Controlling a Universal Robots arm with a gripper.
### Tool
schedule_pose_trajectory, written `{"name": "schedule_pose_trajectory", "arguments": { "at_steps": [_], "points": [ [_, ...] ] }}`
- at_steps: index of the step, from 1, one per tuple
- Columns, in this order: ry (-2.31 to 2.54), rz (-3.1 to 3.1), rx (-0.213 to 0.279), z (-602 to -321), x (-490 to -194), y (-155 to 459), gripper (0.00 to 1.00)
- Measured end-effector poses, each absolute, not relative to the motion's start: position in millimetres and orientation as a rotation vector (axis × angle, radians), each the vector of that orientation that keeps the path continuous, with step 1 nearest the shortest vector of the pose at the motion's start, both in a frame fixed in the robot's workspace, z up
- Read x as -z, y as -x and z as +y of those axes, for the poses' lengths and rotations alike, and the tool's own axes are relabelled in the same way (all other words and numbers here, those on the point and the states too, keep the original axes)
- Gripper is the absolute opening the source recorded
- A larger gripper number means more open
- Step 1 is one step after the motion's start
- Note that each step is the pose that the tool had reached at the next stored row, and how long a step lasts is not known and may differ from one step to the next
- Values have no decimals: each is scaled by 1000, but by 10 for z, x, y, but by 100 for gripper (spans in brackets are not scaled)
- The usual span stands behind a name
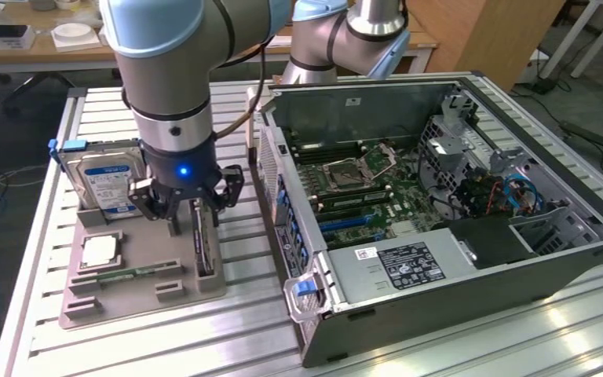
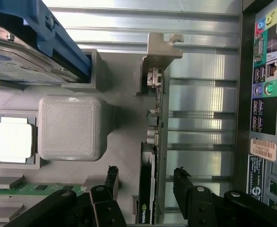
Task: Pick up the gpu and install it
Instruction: 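Pick up the gpu and move the gpu toward the slot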
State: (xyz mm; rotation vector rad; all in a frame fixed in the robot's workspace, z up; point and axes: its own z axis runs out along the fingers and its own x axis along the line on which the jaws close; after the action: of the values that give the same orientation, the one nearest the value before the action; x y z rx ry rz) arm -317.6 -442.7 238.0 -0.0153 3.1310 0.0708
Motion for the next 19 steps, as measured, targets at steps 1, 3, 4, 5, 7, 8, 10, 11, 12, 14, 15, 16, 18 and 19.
{"name": "schedule_pose_trajectory", "arguments": {
  "at_steps": [1,3,4,5,7,8,10,11,12,14,15,16,18,19],
  "points": [
    [15,3131,-71,-4427,-2374,3174,59],
    [15,3131,-71,-4427,-2360,3174,59],
    [15,3131,-71,-4428,-2353,3173,59],
    [15,3131,-71,-4428,-2346,3173,59],
    [15,3131,-71,-4428,-2332,3173,59],
    [15,3131,-71,-4428,-2327,3173,59],
    [15,3131,-71,-4428,-2316,3173,59],
    [15,3131,-71,-4428,-2311,3173,59],
    [15,3131,-71,-4428,-2305,3173,59],
    [15,3131,-71,-4428,-2293,3173,59],
    [15,3131,-71,-4428,-2288,3173,59],
    [15,3131,-71,-4428,-2283,3173,59],
    [15,3131,-71,-4428,-2274,3174,59],
    [15,3131,-71,-4429,-2269,3173,59]
  ]
}}
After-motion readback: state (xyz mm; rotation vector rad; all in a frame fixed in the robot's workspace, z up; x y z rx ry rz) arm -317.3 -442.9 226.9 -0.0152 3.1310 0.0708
